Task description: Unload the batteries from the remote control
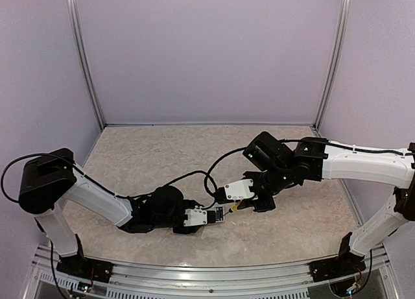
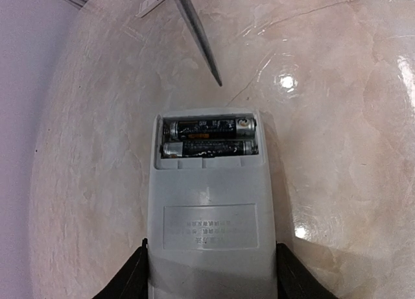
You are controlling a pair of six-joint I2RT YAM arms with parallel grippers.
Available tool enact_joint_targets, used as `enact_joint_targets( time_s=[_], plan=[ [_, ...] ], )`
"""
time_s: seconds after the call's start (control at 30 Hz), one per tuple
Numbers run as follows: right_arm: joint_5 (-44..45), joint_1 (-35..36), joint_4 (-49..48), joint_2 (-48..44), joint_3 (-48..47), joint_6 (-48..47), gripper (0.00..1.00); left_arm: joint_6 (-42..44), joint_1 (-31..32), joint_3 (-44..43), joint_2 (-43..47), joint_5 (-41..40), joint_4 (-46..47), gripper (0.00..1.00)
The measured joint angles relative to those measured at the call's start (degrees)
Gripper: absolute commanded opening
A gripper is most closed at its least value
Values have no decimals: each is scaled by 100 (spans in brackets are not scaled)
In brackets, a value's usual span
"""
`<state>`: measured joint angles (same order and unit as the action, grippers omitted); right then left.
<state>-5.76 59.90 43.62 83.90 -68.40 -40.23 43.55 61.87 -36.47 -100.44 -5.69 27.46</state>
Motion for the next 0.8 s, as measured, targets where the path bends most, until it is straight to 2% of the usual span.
enact_joint_targets(
  time_s=[0.2,0.43,0.8],
  plan=[
    [9,2,-326,0,238,46,0,-125,-17,-57,0,105,-111,16],
    [-11,4,-380,0,330,63,0,-376,-122,-240,-37,382,-402,16],
    [68,4,-398,140,334,-81,0,-501,-136,-299,-46,398,-503,16]
  ],
)
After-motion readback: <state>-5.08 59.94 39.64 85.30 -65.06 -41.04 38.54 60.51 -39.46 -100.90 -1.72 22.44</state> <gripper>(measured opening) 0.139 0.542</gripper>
